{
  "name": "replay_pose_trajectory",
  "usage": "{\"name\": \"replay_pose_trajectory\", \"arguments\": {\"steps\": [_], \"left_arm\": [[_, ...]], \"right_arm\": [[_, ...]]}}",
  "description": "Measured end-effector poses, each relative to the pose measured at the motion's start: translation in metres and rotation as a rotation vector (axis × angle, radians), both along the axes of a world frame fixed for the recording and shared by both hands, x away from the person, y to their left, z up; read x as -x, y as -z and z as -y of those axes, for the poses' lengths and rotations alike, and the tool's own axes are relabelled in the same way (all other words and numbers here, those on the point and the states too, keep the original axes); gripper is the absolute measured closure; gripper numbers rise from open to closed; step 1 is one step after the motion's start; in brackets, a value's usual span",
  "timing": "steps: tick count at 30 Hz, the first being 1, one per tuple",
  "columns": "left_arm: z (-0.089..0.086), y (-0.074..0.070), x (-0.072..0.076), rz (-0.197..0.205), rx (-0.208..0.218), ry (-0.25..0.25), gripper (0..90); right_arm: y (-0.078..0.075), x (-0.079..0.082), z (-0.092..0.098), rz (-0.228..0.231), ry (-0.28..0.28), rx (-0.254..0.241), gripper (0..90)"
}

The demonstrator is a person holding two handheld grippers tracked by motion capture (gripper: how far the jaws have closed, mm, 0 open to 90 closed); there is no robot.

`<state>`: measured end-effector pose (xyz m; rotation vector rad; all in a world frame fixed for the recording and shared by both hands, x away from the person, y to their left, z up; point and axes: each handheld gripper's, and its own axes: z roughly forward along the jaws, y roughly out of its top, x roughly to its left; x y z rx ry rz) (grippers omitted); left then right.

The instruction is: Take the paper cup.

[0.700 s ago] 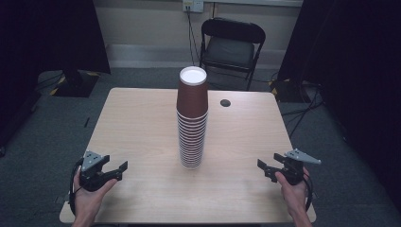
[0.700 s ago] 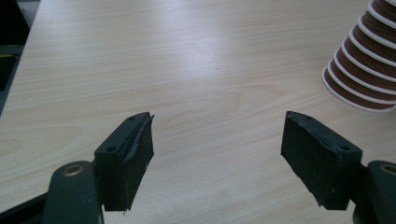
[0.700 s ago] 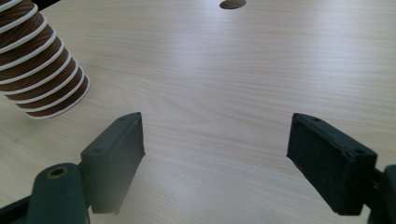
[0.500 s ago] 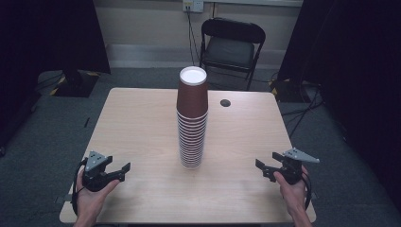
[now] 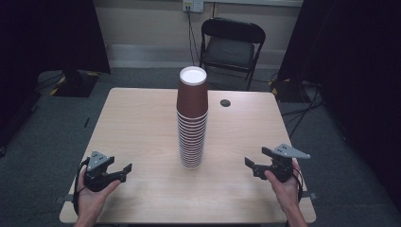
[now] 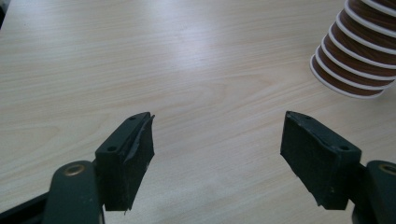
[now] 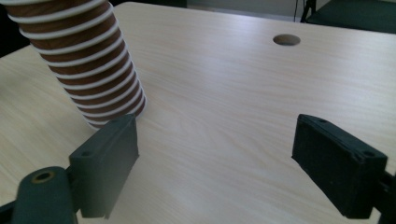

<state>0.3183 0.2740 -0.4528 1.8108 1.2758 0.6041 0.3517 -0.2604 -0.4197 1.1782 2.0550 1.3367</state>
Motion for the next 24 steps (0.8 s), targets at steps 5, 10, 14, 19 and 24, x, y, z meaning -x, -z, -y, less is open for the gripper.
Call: {"name": "replay_pose_trajectory", "arguments": {"steps": [5, 10, 14, 19, 24], "left_arm": [[0.001, 0.001, -0.002, -0.004, 0.003, -0.002, 26.0], [0.002, 0.000, -0.003, -0.004, 0.008, -0.003, 26.3], [0.002, 0.000, -0.003, -0.006, 0.012, 0.002, 26.4], [-0.001, 0.001, -0.003, -0.015, 0.019, 0.002, 26.4], [-0.004, 0.001, 0.000, -0.009, 0.027, -0.003, 26.5]], "right_arm": [[-0.010, -0.002, -0.007, 0.016, -0.032, -0.013, 14.1], [-0.017, -0.005, -0.015, 0.021, -0.053, -0.023, 14.1], [-0.030, -0.010, -0.025, 0.050, -0.079, -0.028, 14.3], [-0.043, -0.014, -0.035, 0.072, -0.104, -0.044, 14.0], [-0.057, -0.018, -0.052, 0.108, -0.138, -0.060, 13.9]]}}
